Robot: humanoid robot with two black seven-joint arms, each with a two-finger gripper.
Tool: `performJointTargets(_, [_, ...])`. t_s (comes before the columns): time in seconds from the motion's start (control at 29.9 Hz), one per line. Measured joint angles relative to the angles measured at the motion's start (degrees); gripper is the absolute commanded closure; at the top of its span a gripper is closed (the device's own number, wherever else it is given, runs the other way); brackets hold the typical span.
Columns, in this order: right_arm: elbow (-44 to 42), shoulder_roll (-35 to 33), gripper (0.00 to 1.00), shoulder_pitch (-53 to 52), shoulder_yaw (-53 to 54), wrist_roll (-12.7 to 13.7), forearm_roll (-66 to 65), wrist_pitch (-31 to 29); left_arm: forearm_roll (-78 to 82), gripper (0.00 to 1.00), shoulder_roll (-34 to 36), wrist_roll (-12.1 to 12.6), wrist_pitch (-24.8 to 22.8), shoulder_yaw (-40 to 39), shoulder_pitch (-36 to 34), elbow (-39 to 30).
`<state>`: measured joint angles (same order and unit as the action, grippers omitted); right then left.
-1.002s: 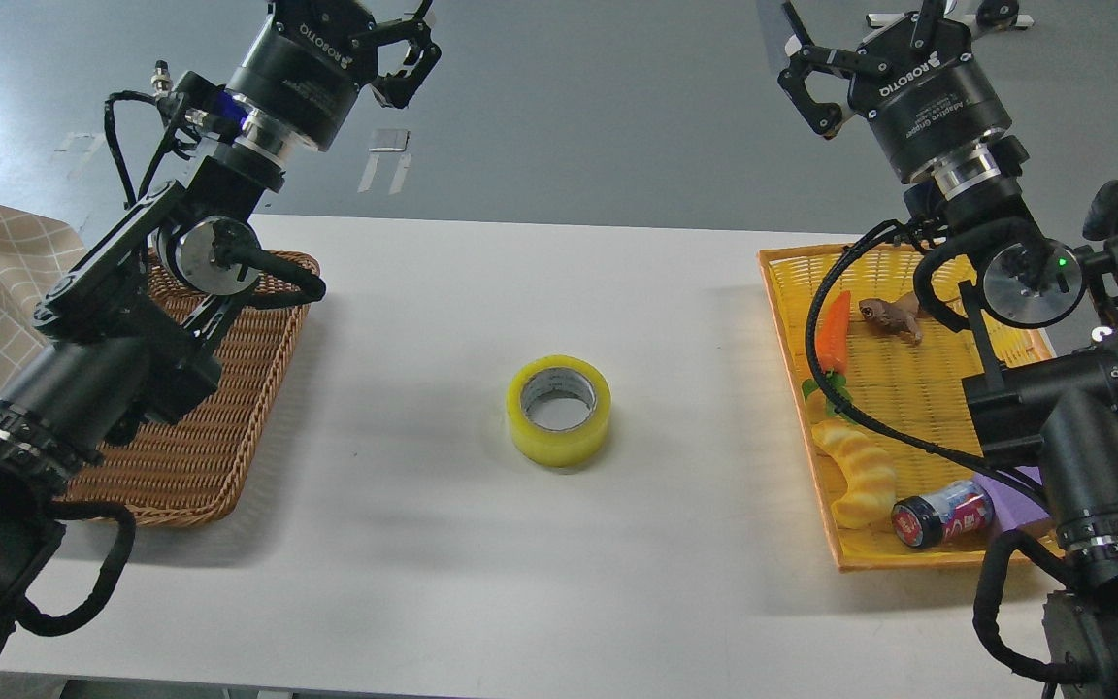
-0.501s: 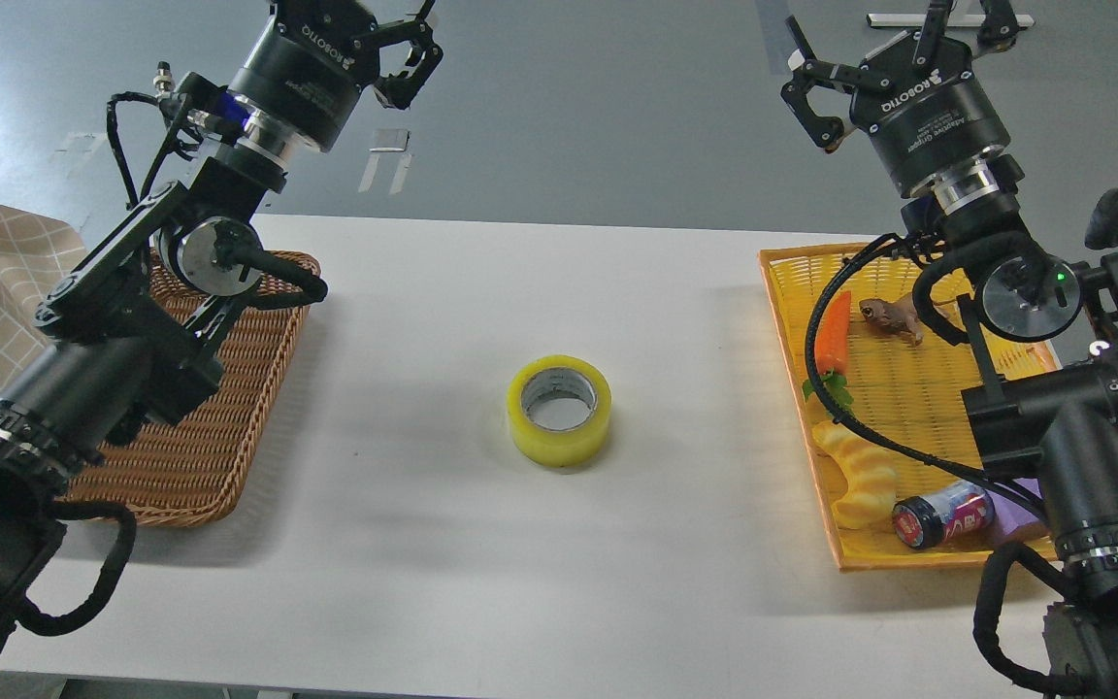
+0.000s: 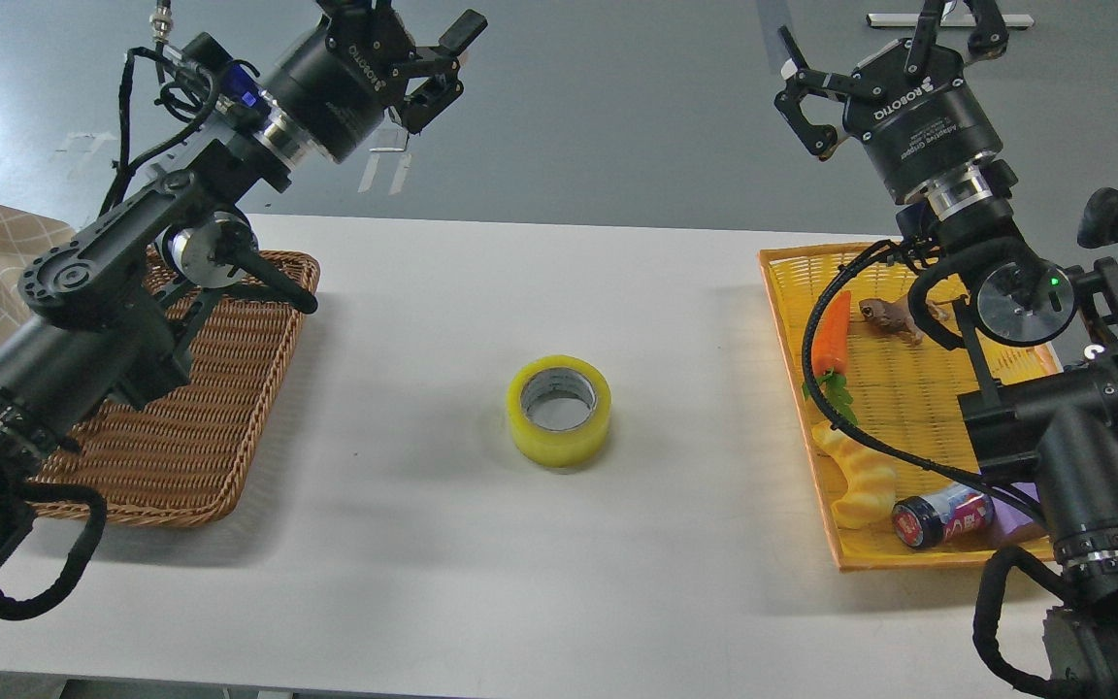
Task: Place and transfer tape with both arms
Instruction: 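Reach the left gripper toward the tape roll on the table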
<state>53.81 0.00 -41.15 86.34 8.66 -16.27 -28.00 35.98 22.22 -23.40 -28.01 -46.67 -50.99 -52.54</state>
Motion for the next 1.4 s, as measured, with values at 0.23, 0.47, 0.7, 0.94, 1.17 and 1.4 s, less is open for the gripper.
performJointTargets(0.23, [0.03, 0.0, 0.0, 1.18, -0.34, 0.04, -0.07, 0.0, 13.96, 0.02, 0.84, 0.0, 2.3, 0.16, -0.05, -3.37])
performJointTargets(0.47, [0.07, 0.0, 0.0, 1.51, -0.45, 0.04, -0.15, 0.0, 28.67, 0.02, 1.06, 0.01, 5.38, 0.18, 0.05, -4.59])
performJointTargets(0.7, [0.07, 0.0, 0.0, 1.42, -0.99, 0.04, -0.17, 0.0, 48.36, 0.02, 1.43, 0.15, 7.62, 0.28, -0.14, -8.22])
performJointTargets(0.94, [0.07, 0.0, 0.0, 1.13, -1.13, 0.05, -0.18, 0.0, 62.54, 0.02, 3.94, 0.37, 7.74, 5.75, -0.3, -11.96])
performJointTargets(1.17, [-0.02, 0.0, 0.0, 1.22, -1.18, 0.05, -0.17, 0.0, 68.3, 0.02, 6.39, 3.01, 7.58, 14.79, -2.09, -12.99])
performJointTargets(1.4, [-0.21, 0.0, 0.0, 1.02, -1.18, 0.04, -0.25, 0.0, 68.95, 0.02, 6.7, 9.15, 7.4, 20.44, -2.3, -12.97])
